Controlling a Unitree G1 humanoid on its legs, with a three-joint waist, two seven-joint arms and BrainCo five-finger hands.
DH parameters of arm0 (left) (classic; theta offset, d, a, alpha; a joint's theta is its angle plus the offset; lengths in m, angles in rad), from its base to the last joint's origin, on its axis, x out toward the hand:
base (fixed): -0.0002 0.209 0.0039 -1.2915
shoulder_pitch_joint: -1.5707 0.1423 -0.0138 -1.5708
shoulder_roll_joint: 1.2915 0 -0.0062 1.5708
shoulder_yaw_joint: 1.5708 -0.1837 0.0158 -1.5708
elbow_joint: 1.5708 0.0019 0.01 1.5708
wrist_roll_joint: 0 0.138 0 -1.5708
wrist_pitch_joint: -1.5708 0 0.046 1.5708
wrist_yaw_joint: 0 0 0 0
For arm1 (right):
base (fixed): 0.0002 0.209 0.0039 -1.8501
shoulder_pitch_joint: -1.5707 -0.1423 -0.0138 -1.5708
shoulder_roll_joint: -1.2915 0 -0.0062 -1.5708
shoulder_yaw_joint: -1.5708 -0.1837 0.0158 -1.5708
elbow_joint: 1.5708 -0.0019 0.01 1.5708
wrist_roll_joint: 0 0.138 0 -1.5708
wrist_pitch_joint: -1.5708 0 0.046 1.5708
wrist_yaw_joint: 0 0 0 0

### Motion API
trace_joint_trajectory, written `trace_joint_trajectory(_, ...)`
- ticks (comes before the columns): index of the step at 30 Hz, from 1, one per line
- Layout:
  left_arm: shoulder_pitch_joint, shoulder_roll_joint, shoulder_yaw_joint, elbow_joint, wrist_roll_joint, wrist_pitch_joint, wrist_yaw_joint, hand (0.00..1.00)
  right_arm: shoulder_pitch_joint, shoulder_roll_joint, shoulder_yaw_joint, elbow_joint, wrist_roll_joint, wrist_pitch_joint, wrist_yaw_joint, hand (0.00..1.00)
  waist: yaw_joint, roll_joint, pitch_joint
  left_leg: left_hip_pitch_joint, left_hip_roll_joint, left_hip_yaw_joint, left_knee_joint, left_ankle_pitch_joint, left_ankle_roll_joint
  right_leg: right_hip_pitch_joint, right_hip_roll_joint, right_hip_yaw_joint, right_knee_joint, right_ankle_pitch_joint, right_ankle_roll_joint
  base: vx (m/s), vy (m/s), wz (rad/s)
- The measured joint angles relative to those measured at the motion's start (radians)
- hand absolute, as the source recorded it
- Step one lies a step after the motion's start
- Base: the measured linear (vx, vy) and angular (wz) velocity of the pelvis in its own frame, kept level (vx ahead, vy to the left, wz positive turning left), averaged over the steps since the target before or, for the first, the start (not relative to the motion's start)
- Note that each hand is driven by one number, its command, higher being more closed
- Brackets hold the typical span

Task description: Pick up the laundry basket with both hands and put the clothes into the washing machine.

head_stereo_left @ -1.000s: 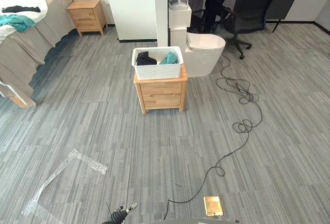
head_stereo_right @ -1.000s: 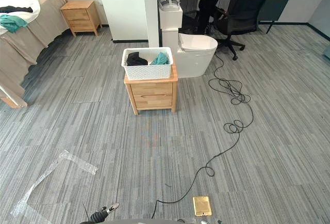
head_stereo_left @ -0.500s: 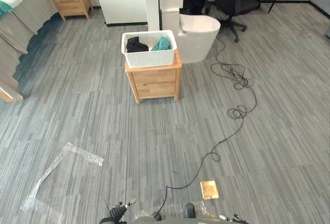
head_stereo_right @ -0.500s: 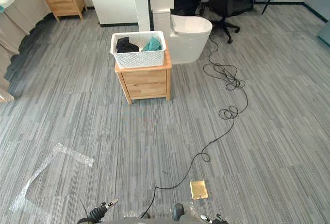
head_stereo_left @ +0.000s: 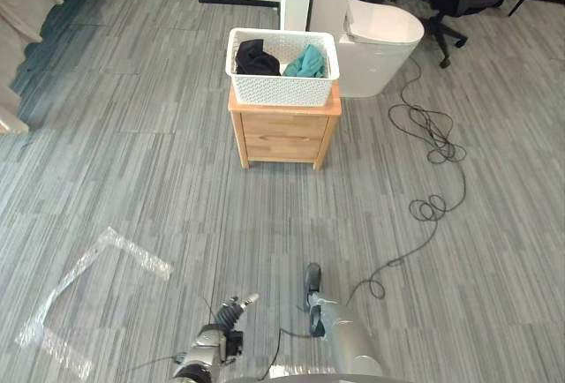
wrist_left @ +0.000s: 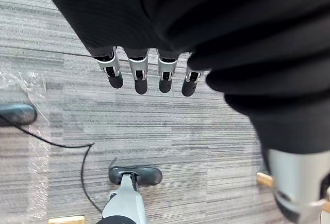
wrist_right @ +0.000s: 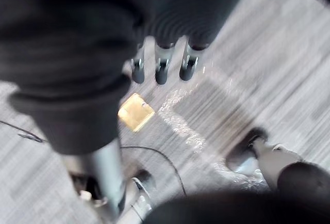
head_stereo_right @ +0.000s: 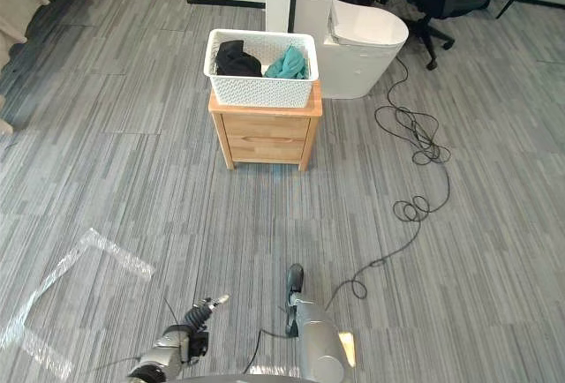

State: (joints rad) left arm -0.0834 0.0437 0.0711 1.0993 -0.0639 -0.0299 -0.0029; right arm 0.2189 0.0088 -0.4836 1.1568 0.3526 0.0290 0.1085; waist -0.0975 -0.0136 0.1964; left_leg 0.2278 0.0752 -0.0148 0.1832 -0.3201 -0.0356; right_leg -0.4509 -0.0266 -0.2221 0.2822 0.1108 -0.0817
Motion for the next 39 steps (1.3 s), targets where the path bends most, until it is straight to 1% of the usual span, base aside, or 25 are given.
trace_joint_trajectory(1,0.002,-0.019,0.054,-0.006,0.003,0.003,0.0,0.0,0.011,-0.003,-0.04,-0.022,0.004,0.001,0.006,0.0,0.002,0.027,0.003,-0.055,0.034,0.016,0.184,0.032,-0.051,0.034,0.026,-0.021,0.033,-0.063,-0.012,0.63,-0.211,0.11)
trace_joint_trajectory(2,0.012,-0.026,0.089,-0.01,0.006,0.003,0.0,0.0,0.016,-0.004,-0.052,-0.039,0.005,0.0,0.003,0.0,0.003,0.038,0.004,-0.093,0.05,0.026,0.3,0.075,-0.072,0.06,0.038,-0.026,0.041,-0.096,-0.021,0.98,-0.301,-0.01)
trace_joint_trajectory(3,0.033,-0.037,0.177,-0.012,0.005,0.005,0.001,0.0,0.01,-0.005,-0.058,-0.078,0.023,0.0,0.003,0.0,0.011,0.044,0.007,-0.209,0.072,0.015,0.604,0.323,-0.095,0.147,0.06,-0.02,0.047,-0.168,-0.035,0.81,-0.232,-0.13)
trace_joint_trajectory(4,0.037,-0.04,0.192,-0.014,-0.004,0.005,0.001,0.0,0.004,-0.004,-0.056,-0.089,0.025,-0.001,0.003,0.0,0.02,0.045,0.007,-0.255,0.082,0.012,0.723,0.365,-0.112,0.188,0.066,-0.011,0.046,-0.19,-0.039,0.95,-0.239,-0.32)
trace_joint_trajectory(5,0.042,-0.045,0.207,-0.023,-0.012,0.006,0.001,0.0,-0.008,-0.019,-0.041,-0.104,0.031,-0.001,0.003,0.0,0.045,0.044,0.008,-0.335,0.087,0.017,0.937,0.354,-0.109,0.275,0.078,0.017,0.034,-0.22,-0.047,0.7,-0.121,-0.41)
trace_joint_trajectory(7,0.04,-0.038,0.203,-0.059,-0.015,0.003,-0.005,0.0,-0.055,-0.041,-0.003,-0.117,0.031,-0.005,0.001,0.0,0.066,0.032,0.015,-0.439,0.086,0.048,1.083,0.303,-0.06,0.421,0.071,0.048,-0.023,-0.223,-0.051,0.65,-0.059,-0.31)
trace_joint_trajectory(8,0.04,-0.032,0.192,-0.081,-0.018,0.0,-0.01,0.0,-0.086,-0.046,0.014,-0.134,0.03,-0.012,-0.003,0.0,0.076,0.016,0.02,-0.503,0.099,0.105,1.058,0.263,-0.012,0.512,0.05,0.066,-0.071,-0.223,-0.051,0.57,-0.004,-0.25)
trace_joint_trajectory(9,0.038,-0.03,0.167,-0.101,-0.025,-0.006,-0.012,0.0,-0.112,-0.055,0.021,-0.152,0.03,-0.024,-0.007,0.0,0.087,0.003,0.014,-0.571,0.104,0.161,0.939,0.229,-0.001,0.563,0.02,0.07,-0.105,-0.239,-0.025,0.54,0.008,-0.31)
trace_joint_trajectory(10,0.038,-0.032,0.16,-0.118,-0.033,-0.011,-0.011,0.0,-0.12,-0.058,0.035,-0.169,0.03,-0.032,-0.017,0.0,0.096,0.004,0.011,-0.602,0.106,0.19,0.86,0.218,-0.001,0.588,0.005,0.072,-0.118,-0.259,-0.01,0.55,0.038,-0.37)
trace_joint_trajectory(12,0.04,-0.029,0.113,-0.121,-0.063,-0.026,0.005,0.0,-0.159,-0.091,0.054,-0.191,0.03,-0.048,-0.029,0.0,0.11,0.015,0.006,-0.635,0.077,0.228,0.483,0.226,-0.015,0.649,-0.03,0.082,-0.154,-0.346,0.052,0.58,0.102,-0.26)
trace_joint_trajectory(13,0.051,-0.041,0.08,-0.11,-0.079,-0.024,0.009,0.0,-0.158,-0.117,0.051,-0.194,0.029,-0.055,-0.044,0.0,0.11,0.066,-0.013,-0.612,0.068,0.204,0.151,0.283,-0.073,0.685,-0.006,0.086,-0.168,-0.37,0.062,0.58,0.189,-0.23)
trace_joint_trajectory(14,0.078,-0.045,0.047,-0.106,-0.082,-0.024,0.012,0.0,-0.149,-0.137,0.05,-0.2,0.028,-0.055,-0.055,0.0,0.113,0.092,-0.031,-0.618,0.054,0.191,0.081,0.305,-0.044,0.716,0.005,0.095,-0.148,-0.431,0.078,0.75,0.318,-0.31)
trace_joint_trajectory(15,0.082,-0.033,0.048,-0.108,-0.082,-0.026,0.013,0.0,-0.153,-0.13,0.051,-0.2,0.025,-0.055,-0.067,0.0,0.115,0.067,-0.044,-0.611,0.02,0.174,0.114,0.371,0.021,0.727,-0.019,0.119,-0.103,-0.478,0.082,0.54,0.259,-0.25)
trace_joint_trajectory(16,0.083,-0.017,0.045,-0.098,-0.081,-0.023,0.015,0.0,-0.15,-0.126,0.052,-0.2,0.017,-0.054,-0.068,0.0,0.111,0.039,-0.058,-0.602,-0.01,0.178,0.116,0.382,0.039,0.721,-0.048,0.135,-0.059,-0.489,0.082,0.81,0.34,-0.03)
trace_joint_trajectory(17,0.078,0.011,0.035,-0.066,-0.08,-0.021,0.023,0.0,-0.135,-0.12,0.054,-0.197,-0.009,-0.058,-0.07,0.0,0.094,-0.026,-0.085,-0.555,-0.068,0.2,0.087,0.371,0.071,0.636,-0.116,0.176,0.155,-0.479,0.095,0.8,0.274,0.17)
trace_joint_trajectory(18,0.07,0.032,0.013,-0.045,-0.075,-0.021,0.025,0.0,-0.135,-0.108,0.051,-0.189,-0.011,-0.064,-0.068,0.0,0.084,-0.066,-0.078,-0.491,-0.112,0.209,0.051,0.353,0.084,0.555,-0.154,0.221,0.385,-0.399,0.151,0.8,0.268,0.24)
trace_joint_trajectory(20,0.046,0.047,-0.019,-0.01,-0.06,-0.011,0.026,0.0,-0.133,-0.089,0.05,-0.147,-0.012,-0.062,-0.058,0.0,0.067,-0.079,-0.065,-0.386,-0.138,0.191,0.003,0.324,0.093,0.431,-0.165,0.269,0.684,-0.269,0.192,0.56,0.149,0.22)
trace_joint_trajectory(22,0.046,0.04,-0.042,-0.003,-0.052,-0.003,0.026,0.0,-0.13,-0.088,0.05,-0.111,-0.016,-0.054,-0.038,0.0,0.061,-0.055,-0.049,-0.279,-0.127,0.181,-0.035,0.303,0.088,0.368,-0.168,0.227,0.759,-0.327,0.173,0.54,0.103,0.03)
trace_joint_trajectory(24,0.043,0.019,-0.052,0.0,-0.05,-0.003,0.026,0.0,-0.115,-0.088,0.006,-0.063,-0.032,-0.044,-0.018,0.0,0.058,0.005,-0.033,-0.152,-0.084,0.181,-0.104,0.295,0.077,0.305,-0.168,0.127,0.569,-0.406,0.149,0.46,0.035,-0.01)
trace_joint_trajectory(25,0.041,0.018,-0.053,0.0,-0.052,-0.004,0.026,0.0,-0.108,-0.086,-0.026,-0.05,-0.032,-0.041,-0.014,0.0,0.058,0.017,-0.033,-0.139,-0.075,0.177,-0.111,0.287,0.064,0.293,-0.168,0.112,0.488,-0.407,0.153,0.33,-0.04,0.36)
trace_joint_trajectory(27,0.039,0.019,-0.057,-0.002,-0.056,-0.018,0.025,0.0,-0.07,-0.076,-0.153,-0.001,-0.031,-0.025,-0.008,0.0,0.046,0.01,-0.045,-0.112,-0.073,0.154,-0.12,0.255,0.023,0.28,-0.176,0.145,0.196,-0.345,0.174,0.38,-0.147,0.73)
trace_joint_trajectory(28,0.042,0.032,-0.057,-0.001,-0.061,-0.022,0.025,0.0,-0.03,-0.061,-0.226,0.03,-0.032,-0.017,-0.001,0.0,0.043,-0.02,-0.059,-0.103,-0.085,0.145,-0.126,0.224,0.014,0.285,-0.196,0.17,0.097,-0.228,0.179,0.39,-0.223,0.75)
trace_joint_trajectory(29,0.045,0.037,-0.05,0.001,-0.062,-0.022,0.025,0.0,-0.017,-0.059,-0.264,0.045,-0.031,-0.012,0.0,0.0,0.045,-0.025,-0.064,-0.09,-0.082,0.13,-0.135,0.219,0.008,0.301,-0.2,0.166,0.091,-0.239,0.211,0.41,-0.283,0.6)
trace_joint_trajectory(32,0.103,-0.033,0.069,-0.007,-0.066,-0.023,0.018,0.0,-0.009,-0.067,-0.394,0.055,-0.032,0.0,0.004,0.0,0.052,0.035,-0.092,-0.08,0.002,0.13,-0.149,0.244,-0.046,0.36,-0.128,0.096,0.007,-0.221,0.181,0.29,-0.252,0.13)
trace_joint_trajectory(39,0.173,-0.049,0.273,-0.057,-0.171,-0.024,0.006,0.0,-0.027,-0.108,-0.412,-0.082,0.05,-0.025,-0.028,0.0,0.055,0.046,-0.1,-0.092,0.026,0.138,-0.149,0.266,-0.078,0.409,-0.105,0.05,-0.078,-0.209,0.163,0.12,-0.103,0.13)
